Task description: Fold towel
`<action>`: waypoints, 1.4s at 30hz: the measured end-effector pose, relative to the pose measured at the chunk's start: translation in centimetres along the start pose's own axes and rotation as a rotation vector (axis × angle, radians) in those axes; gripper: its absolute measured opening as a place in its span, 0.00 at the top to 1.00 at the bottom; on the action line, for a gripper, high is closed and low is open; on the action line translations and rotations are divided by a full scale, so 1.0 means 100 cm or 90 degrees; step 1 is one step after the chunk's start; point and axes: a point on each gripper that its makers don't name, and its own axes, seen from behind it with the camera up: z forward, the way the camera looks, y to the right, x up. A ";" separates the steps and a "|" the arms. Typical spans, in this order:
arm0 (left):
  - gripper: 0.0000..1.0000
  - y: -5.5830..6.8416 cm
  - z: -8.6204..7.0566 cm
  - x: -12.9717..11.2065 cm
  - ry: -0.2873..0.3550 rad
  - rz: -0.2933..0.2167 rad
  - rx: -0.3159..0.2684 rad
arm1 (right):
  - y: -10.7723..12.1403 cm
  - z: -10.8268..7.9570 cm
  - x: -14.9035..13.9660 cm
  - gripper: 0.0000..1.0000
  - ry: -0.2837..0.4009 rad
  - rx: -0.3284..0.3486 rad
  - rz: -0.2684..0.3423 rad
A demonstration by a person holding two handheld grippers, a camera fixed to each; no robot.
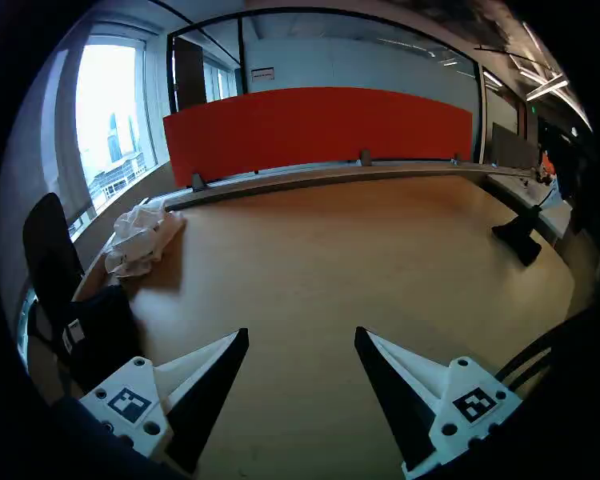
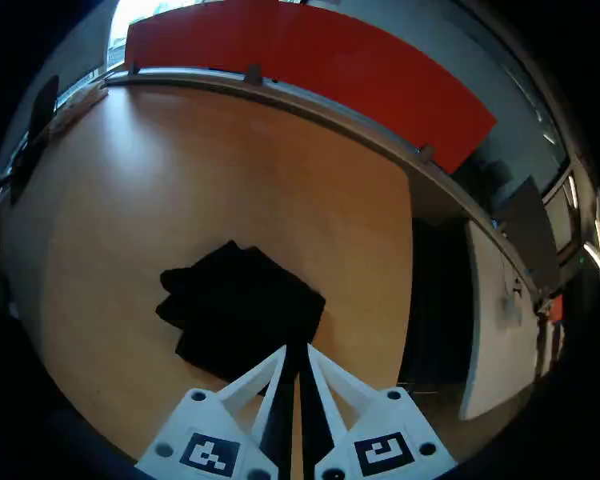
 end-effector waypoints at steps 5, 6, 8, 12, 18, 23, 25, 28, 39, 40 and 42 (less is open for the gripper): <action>0.01 0.000 -0.001 -0.001 -0.001 0.002 0.001 | 0.001 0.005 -0.017 0.97 -0.024 -0.004 0.000; 0.01 0.000 -0.001 -0.001 -0.001 0.003 0.002 | 0.001 0.006 -0.020 0.97 -0.028 -0.005 0.001; 0.01 0.000 -0.001 -0.001 -0.001 0.004 0.002 | 0.001 0.008 -0.026 0.97 -0.036 -0.007 0.005; 0.01 0.000 -0.001 -0.002 -0.002 0.005 0.004 | 0.000 0.012 -0.038 0.97 -0.051 -0.007 0.014; 0.01 0.000 -0.001 -0.001 -0.003 0.006 0.006 | -0.005 0.018 -0.052 0.97 -0.072 -0.001 0.018; 0.01 0.000 -0.002 -0.001 -0.003 0.009 0.007 | -0.009 0.023 -0.064 0.97 -0.089 0.003 0.021; 0.02 0.000 -0.003 -0.002 -0.004 0.010 0.008 | -0.011 0.025 -0.068 0.97 -0.096 0.005 0.022; 0.01 -0.001 -0.003 -0.002 -0.004 0.012 0.009 | -0.012 0.028 -0.075 0.97 -0.106 0.005 0.025; 0.01 -0.002 -0.005 -0.002 -0.008 0.019 0.013 | -0.011 0.039 -0.089 0.97 -0.131 -0.003 0.035; 0.01 -0.002 -0.005 -0.003 -0.008 0.019 0.013 | -0.011 0.040 -0.090 0.97 -0.132 -0.004 0.036; 0.01 -0.002 -0.005 -0.003 -0.009 0.019 0.014 | -0.011 0.041 -0.091 0.97 -0.133 -0.006 0.036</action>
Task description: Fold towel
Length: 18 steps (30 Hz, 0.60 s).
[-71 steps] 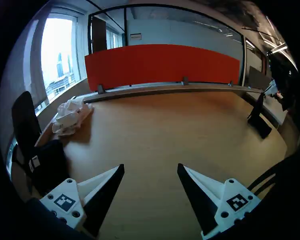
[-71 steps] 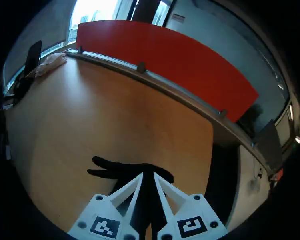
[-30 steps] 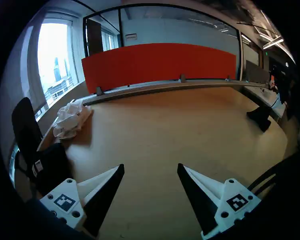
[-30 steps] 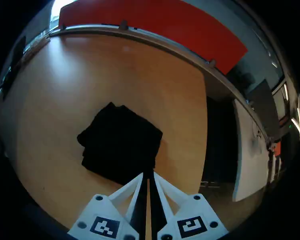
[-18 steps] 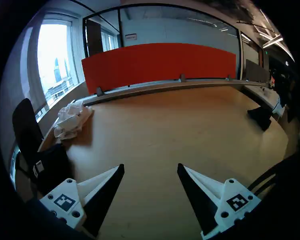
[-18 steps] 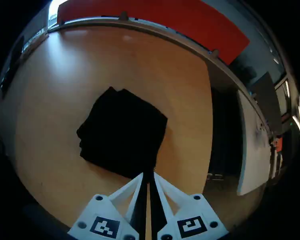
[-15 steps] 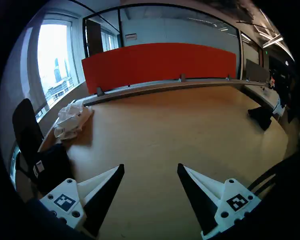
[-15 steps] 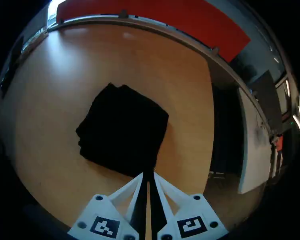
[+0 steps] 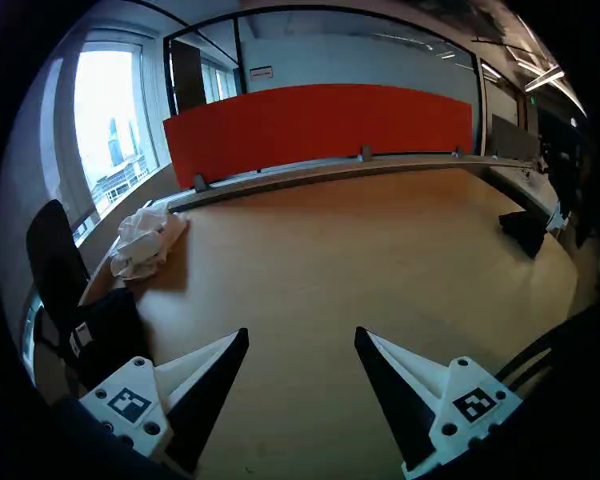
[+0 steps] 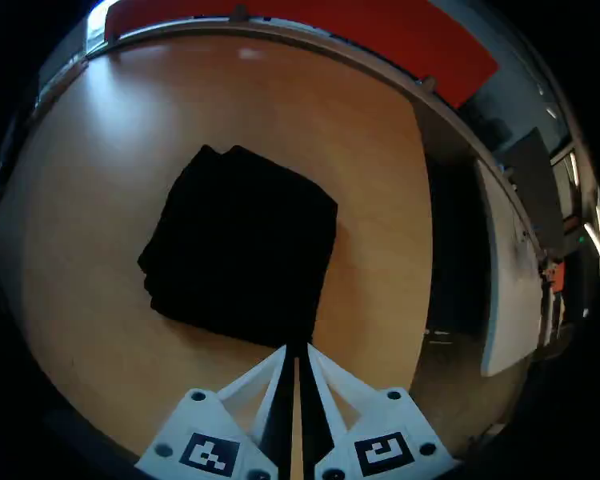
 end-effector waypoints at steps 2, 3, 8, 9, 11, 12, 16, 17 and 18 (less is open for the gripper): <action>0.01 0.000 0.000 0.000 -0.001 0.000 0.000 | -0.001 0.001 -0.001 0.96 -0.002 0.001 0.001; 0.01 0.001 0.000 0.000 -0.001 -0.001 0.000 | -0.001 0.002 -0.002 0.96 -0.003 0.001 0.001; 0.01 0.002 0.001 0.000 -0.001 0.000 0.000 | -0.002 0.001 -0.005 0.91 -0.002 -0.002 0.001; 0.01 0.002 0.001 0.000 -0.001 0.000 -0.001 | -0.002 0.001 -0.005 0.88 -0.001 -0.003 0.001; 0.01 0.002 0.001 0.000 -0.001 0.000 -0.001 | -0.002 0.000 -0.005 0.81 0.002 -0.004 0.001; 0.01 0.003 0.001 0.000 -0.001 -0.001 -0.002 | -0.002 0.000 -0.005 0.77 0.003 -0.004 0.001; 0.01 0.004 0.001 0.001 0.000 0.001 -0.004 | -0.004 0.000 -0.008 0.56 0.002 -0.003 0.001; 0.01 0.004 0.001 0.001 0.000 0.001 -0.004 | -0.005 0.000 -0.009 0.48 0.002 -0.003 0.001; 0.01 0.004 0.001 0.002 0.000 0.002 -0.004 | -0.005 0.000 -0.010 0.41 0.001 -0.002 0.001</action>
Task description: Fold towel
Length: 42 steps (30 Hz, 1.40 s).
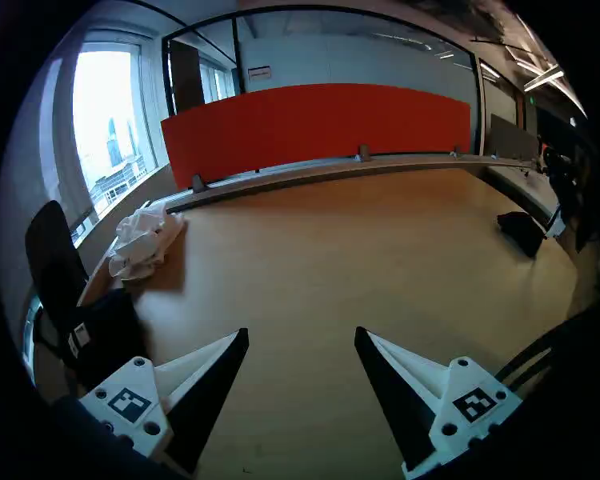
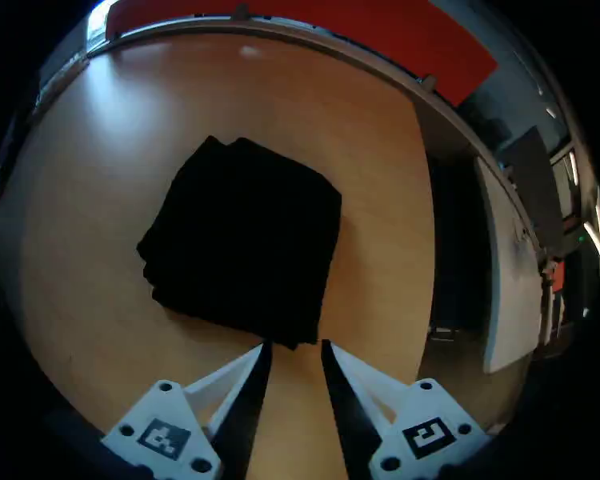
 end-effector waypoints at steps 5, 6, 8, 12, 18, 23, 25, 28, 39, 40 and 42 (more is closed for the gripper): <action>0.01 0.000 0.000 0.001 0.001 0.000 0.000 | -0.003 0.000 -0.001 0.08 0.003 0.002 0.005; 0.01 0.000 0.000 0.002 0.001 0.000 0.000 | -0.004 -0.001 -0.001 0.04 0.006 0.003 0.005; 0.01 0.000 0.000 0.002 0.002 -0.001 0.000 | -0.008 -0.002 0.003 0.02 0.016 0.007 0.005; 0.01 0.000 0.000 0.002 0.002 -0.001 -0.001 | -0.015 -0.005 0.010 0.02 0.032 0.012 0.003; 0.01 0.000 -0.001 0.001 0.004 -0.002 -0.001 | -0.030 -0.007 0.020 0.02 0.050 0.028 -0.001; 0.01 -0.003 -0.002 0.000 0.004 -0.003 0.000 | -0.046 -0.009 0.030 0.02 0.068 0.044 -0.003; 0.02 -0.004 -0.003 0.000 0.004 -0.004 0.001 | -0.052 -0.009 0.034 0.02 0.073 0.049 -0.004; 0.01 -0.006 -0.004 -0.001 0.004 -0.005 0.003 | -0.061 -0.010 0.040 0.02 0.081 0.058 -0.004; 0.01 -0.009 -0.006 -0.004 0.003 -0.009 0.008 | -0.102 -0.009 0.062 0.09 0.107 0.102 -0.016; 0.02 -0.009 -0.006 -0.004 0.003 -0.009 0.008 | -0.105 -0.008 0.063 0.11 0.108 0.104 -0.017; 0.01 -0.010 -0.006 -0.004 0.003 -0.010 0.009 | -0.111 -0.007 0.067 0.15 0.112 0.109 -0.018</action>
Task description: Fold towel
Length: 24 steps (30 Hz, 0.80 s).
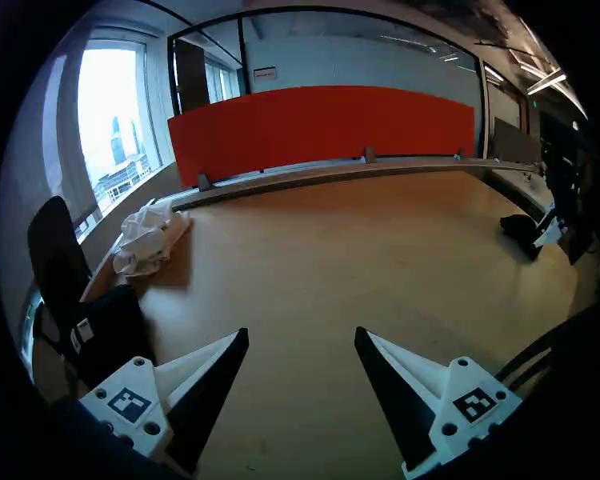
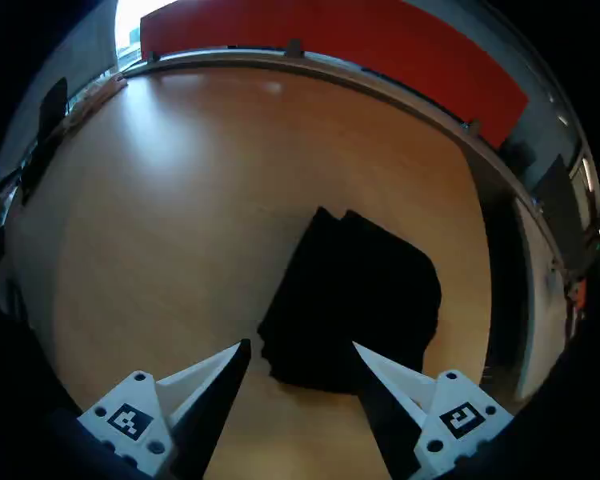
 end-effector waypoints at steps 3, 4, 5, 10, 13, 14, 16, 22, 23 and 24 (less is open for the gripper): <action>0.01 -0.001 0.000 0.000 0.000 -0.001 0.002 | -0.005 0.002 0.005 0.19 0.004 0.005 0.000; 0.01 -0.002 0.000 0.000 0.000 -0.001 0.002 | -0.006 0.003 0.006 0.19 0.005 0.006 0.001; 0.01 -0.002 -0.001 -0.001 0.000 -0.001 0.003 | -0.007 0.003 0.006 0.19 0.005 0.007 0.002; 0.01 -0.004 -0.001 -0.002 -0.002 -0.004 0.005 | -0.014 0.006 0.008 0.24 0.007 0.010 0.006; 0.01 -0.004 0.000 -0.003 -0.003 -0.004 0.005 | -0.019 0.008 0.009 0.24 0.009 0.013 0.006; 0.01 -0.004 0.000 -0.003 -0.003 -0.004 0.005 | -0.021 0.009 0.009 0.24 0.008 0.014 0.005; 0.01 -0.004 0.000 -0.003 -0.003 -0.004 0.005 | -0.023 0.011 0.008 0.24 0.007 0.013 0.002; 0.01 -0.005 -0.001 -0.005 -0.004 -0.005 0.005 | -0.027 0.016 0.006 0.28 0.002 0.011 -0.001; 0.01 -0.005 -0.001 -0.005 -0.005 -0.005 0.005 | -0.027 0.017 0.006 0.28 0.002 0.010 0.000; 0.01 -0.005 -0.001 -0.006 -0.005 -0.005 0.006 | -0.027 0.017 0.006 0.28 0.002 0.009 0.000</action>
